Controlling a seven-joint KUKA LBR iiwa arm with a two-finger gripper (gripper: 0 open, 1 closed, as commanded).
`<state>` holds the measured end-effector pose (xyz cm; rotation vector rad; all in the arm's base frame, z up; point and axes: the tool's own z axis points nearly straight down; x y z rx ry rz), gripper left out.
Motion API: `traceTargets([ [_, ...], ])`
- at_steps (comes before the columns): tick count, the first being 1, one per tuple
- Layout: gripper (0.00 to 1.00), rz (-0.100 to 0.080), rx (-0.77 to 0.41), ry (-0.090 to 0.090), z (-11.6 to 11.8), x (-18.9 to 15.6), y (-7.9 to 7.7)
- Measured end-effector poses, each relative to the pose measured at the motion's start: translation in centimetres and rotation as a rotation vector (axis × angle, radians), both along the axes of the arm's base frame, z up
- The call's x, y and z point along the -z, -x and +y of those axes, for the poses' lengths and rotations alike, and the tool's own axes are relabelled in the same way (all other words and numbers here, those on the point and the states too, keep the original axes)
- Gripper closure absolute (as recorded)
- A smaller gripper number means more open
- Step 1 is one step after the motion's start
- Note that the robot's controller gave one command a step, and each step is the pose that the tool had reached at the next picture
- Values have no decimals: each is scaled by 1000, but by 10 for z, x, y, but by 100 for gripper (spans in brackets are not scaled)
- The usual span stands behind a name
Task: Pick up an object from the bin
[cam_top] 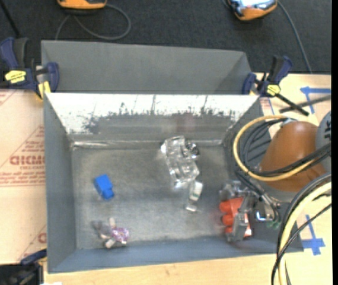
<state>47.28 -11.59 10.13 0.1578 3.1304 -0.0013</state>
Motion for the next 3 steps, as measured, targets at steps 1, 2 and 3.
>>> traceTargets([
  [1,0,0,152,0,-41,0,-5],
  [2,0,5,155,-4,-44,28,-2],
  [3,0,-15,-221,7,-26,27,-7],
])
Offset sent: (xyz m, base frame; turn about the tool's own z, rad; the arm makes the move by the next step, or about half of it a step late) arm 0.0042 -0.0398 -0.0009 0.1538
